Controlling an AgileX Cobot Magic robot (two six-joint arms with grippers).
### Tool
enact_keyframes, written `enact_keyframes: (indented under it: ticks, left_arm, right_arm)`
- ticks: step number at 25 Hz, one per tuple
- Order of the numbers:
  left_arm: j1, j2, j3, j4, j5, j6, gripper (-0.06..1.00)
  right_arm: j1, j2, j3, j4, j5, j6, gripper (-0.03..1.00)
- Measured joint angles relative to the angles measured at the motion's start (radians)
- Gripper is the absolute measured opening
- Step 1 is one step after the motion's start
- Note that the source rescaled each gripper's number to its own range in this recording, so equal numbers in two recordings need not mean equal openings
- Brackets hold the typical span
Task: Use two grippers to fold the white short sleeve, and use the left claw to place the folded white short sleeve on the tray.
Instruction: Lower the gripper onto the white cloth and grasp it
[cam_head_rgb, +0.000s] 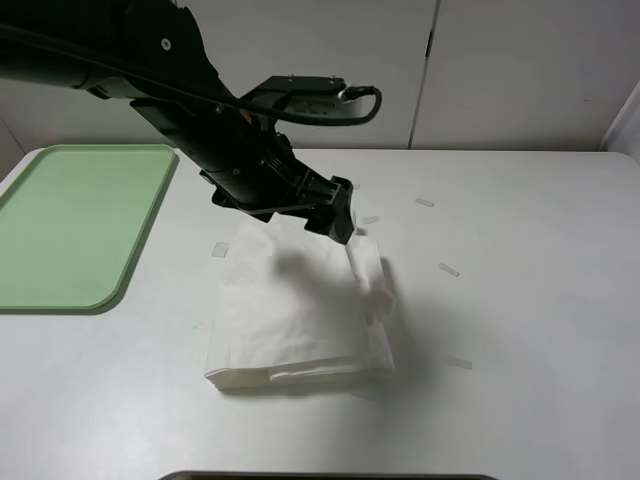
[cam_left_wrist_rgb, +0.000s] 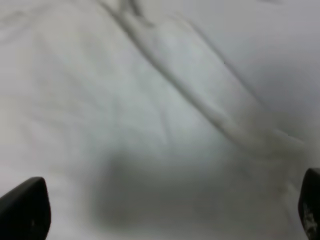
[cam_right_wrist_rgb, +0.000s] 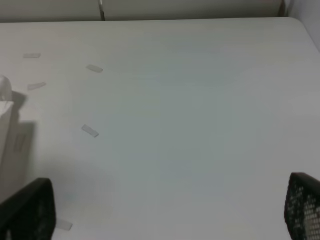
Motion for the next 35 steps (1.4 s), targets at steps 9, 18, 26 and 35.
enact_keyframes:
  ticks: [9, 18, 26, 35]
  left_arm:
    - [0.066, 0.127, 0.0, 0.021, -0.136, 0.001, 1.0]
    - [0.066, 0.283, 0.0, 0.021, -0.341, 0.002, 1.0]
    - [0.066, 0.225, -0.091, 0.021, -0.272, 0.002, 1.0]
    - [0.134, 0.078, -0.125, 0.02, 0.035, -0.078, 1.0]
  right_arm:
    - [0.0, 0.0, 0.0, 0.0, 0.0, 0.0, 1.0]
    - [0.0, 0.0, 0.0, 0.0, 0.0, 0.0, 1.0]
    - [0.0, 0.0, 0.0, 0.0, 0.0, 0.0, 1.0]
    - [0.0, 0.0, 0.0, 0.0, 0.0, 0.0, 1.0]
